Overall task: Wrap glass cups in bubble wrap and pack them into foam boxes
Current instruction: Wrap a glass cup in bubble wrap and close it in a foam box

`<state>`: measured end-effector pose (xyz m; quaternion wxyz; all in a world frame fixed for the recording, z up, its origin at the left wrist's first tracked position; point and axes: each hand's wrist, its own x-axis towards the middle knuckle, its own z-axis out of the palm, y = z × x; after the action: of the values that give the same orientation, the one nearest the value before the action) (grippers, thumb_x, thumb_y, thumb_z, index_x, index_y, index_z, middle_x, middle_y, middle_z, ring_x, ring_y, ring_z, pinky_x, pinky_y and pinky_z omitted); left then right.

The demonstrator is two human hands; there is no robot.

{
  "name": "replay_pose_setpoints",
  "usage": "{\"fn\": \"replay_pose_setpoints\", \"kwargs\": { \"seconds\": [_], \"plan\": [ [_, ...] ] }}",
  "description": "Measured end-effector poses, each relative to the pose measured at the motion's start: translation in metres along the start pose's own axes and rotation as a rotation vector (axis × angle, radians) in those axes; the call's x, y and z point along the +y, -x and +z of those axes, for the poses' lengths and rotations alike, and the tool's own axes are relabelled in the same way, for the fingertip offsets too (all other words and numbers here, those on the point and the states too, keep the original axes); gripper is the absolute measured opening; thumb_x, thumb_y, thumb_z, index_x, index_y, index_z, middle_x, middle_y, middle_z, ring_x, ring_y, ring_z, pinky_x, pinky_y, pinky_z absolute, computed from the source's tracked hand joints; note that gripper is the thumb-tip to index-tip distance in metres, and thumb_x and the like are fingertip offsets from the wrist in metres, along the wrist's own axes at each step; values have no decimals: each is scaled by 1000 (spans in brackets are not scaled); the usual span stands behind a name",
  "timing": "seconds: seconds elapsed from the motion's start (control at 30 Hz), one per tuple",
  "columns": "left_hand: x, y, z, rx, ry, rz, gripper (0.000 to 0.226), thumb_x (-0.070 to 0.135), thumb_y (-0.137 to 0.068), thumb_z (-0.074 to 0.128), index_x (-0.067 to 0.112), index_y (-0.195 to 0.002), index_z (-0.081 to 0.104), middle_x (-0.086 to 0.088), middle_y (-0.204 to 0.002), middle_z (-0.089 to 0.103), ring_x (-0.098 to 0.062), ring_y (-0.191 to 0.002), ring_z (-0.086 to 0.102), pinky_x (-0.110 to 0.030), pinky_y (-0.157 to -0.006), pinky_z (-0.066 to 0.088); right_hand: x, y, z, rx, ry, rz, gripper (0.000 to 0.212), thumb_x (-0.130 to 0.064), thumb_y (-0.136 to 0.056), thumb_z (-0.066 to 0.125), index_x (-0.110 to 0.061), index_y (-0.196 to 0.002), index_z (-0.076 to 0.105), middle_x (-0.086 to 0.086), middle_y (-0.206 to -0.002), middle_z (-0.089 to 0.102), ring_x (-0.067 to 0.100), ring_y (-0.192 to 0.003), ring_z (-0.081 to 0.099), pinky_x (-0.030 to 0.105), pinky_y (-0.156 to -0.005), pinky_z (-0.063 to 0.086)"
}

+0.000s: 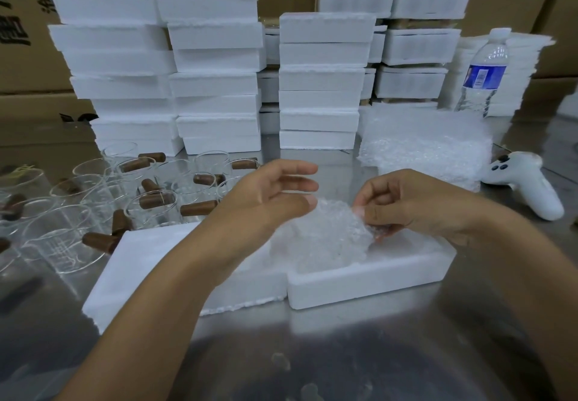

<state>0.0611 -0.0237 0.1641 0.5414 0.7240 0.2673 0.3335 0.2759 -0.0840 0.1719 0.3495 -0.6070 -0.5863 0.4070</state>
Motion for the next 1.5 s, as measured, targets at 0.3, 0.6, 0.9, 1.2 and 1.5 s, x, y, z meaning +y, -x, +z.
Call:
{"fn": "replay_pose_setpoints", "kwargs": {
  "seconds": [0.3, 0.6, 0.9, 1.2, 1.5],
  "plan": [
    [-5, 0, 4, -2, -116, 45, 34, 0, -86, 64, 27, -107, 63, 4, -103, 69, -4, -97, 64, -10, -84, 48, 0, -7, -7, 565, -111, -119, 6, -15, -85, 64, -19, -83, 67, -4, -68, 67, 6, -58, 54, 17, -59, 42],
    [10, 27, -23, 148, -394, -12, 11, 24, -90, 56, 32, -96, 60, 7, -78, 64, 0, -73, 62, -17, -69, 49, 23, -17, -17, 518, -59, 204, 12, -24, -86, 65, -15, -79, 68, -1, -80, 70, 16, -71, 60, 29, -70, 47],
    [6, 59, -15, -69, -968, -135, 38, 32, -84, 70, 50, -98, 39, 19, -90, 54, -1, -83, 54, -6, -62, 38, 28, -17, -18, 488, -291, 306, 15, -21, -83, 68, -8, -91, 67, 5, -78, 71, 23, -71, 65, 33, -70, 53],
    [65, 67, -28, 146, -841, 246, 42, 52, -71, 61, 57, -109, 46, 23, -92, 58, 5, -86, 57, -22, -75, 46, 35, -18, -12, 575, -2, 178, 16, -18, -87, 62, -16, -72, 66, -2, -73, 63, 10, -60, 56, 19, -48, 42],
    [104, 55, -7, 383, -199, 748, 28, 14, -91, 57, 28, -115, 50, -6, -104, 60, -10, -92, 62, -28, -76, 54, 41, -27, 4, 659, 10, 159, 18, -12, -85, 58, -12, -67, 57, 4, -59, 49, 17, -54, 45, 24, -52, 34]
  ]
}}
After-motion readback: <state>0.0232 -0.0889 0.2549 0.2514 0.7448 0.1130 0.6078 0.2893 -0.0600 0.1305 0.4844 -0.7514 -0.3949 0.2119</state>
